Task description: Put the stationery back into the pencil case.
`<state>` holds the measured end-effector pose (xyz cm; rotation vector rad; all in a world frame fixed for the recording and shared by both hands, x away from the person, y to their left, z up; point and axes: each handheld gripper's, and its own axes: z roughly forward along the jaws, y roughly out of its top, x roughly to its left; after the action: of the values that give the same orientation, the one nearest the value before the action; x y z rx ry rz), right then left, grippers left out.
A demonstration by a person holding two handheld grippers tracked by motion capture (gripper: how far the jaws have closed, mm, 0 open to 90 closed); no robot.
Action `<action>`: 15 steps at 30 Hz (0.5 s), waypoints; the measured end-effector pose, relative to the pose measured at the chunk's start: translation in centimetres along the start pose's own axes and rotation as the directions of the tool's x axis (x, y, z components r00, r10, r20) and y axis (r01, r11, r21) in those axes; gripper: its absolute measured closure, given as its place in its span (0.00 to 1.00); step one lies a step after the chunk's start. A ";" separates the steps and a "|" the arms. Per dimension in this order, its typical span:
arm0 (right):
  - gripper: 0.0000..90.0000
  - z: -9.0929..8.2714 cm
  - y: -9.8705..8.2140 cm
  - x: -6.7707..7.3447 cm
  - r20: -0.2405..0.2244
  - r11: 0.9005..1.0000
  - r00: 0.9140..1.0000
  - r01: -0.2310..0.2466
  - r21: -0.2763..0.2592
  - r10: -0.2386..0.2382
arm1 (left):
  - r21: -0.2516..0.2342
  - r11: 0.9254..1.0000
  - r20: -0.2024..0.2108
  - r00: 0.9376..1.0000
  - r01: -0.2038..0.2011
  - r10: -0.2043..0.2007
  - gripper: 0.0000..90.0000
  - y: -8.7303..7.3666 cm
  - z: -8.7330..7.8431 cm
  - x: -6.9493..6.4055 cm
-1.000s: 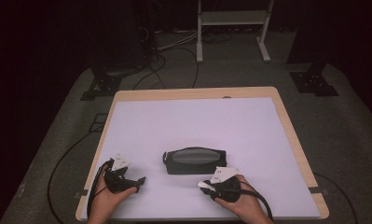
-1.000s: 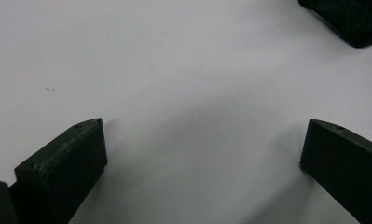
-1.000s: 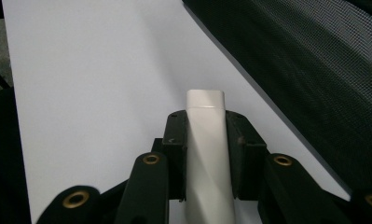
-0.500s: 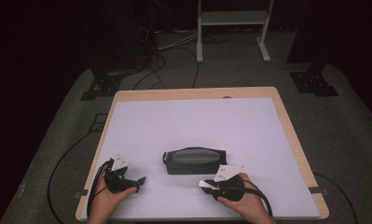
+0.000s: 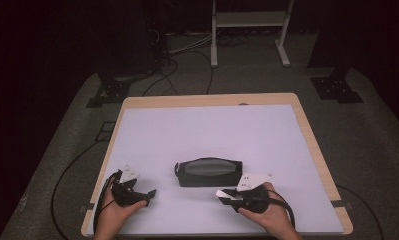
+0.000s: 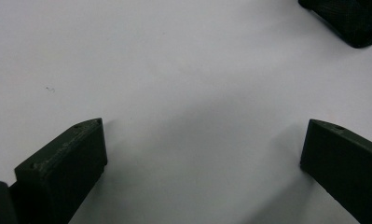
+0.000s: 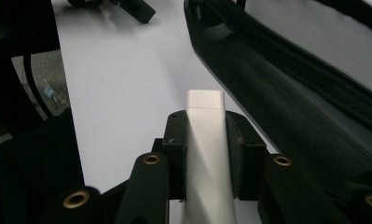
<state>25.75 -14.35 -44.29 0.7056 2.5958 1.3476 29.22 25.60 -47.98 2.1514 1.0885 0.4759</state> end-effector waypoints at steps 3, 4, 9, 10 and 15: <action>0.78 -0.5 0.4 -0.2 -0.010 1.000 1.000 -0.004 -0.019 0.004 | 0.000 1.000 0.000 1.000 0.000 0.000 0.00 0.0 0.0 0.0; 0.78 -0.6 0.5 -0.2 -0.011 1.000 1.000 -0.004 -0.020 0.004 | 0.000 1.000 0.000 1.000 0.000 0.000 0.00 0.0 0.0 0.0; 0.78 -1.2 1.2 -0.5 -0.026 0.999 1.000 -0.007 -0.052 0.006 | 0.000 1.000 0.000 1.000 0.000 0.000 0.00 0.0 0.0 0.0; 0.78 -1.3 1.4 -0.5 -0.027 0.998 1.000 -0.008 -0.056 0.007 | 0.000 1.000 0.000 1.000 0.000 0.000 0.00 0.0 0.0 0.0; 0.78 -1.9 2.4 -0.8 -0.024 0.997 1.000 0.001 -0.078 -0.003 | 0.000 1.000 0.000 1.000 0.000 0.000 0.00 0.0 0.0 0.0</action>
<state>26.62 -14.93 -41.35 0.6788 2.5454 1.4577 29.22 25.60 -47.97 2.1519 1.0882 0.4757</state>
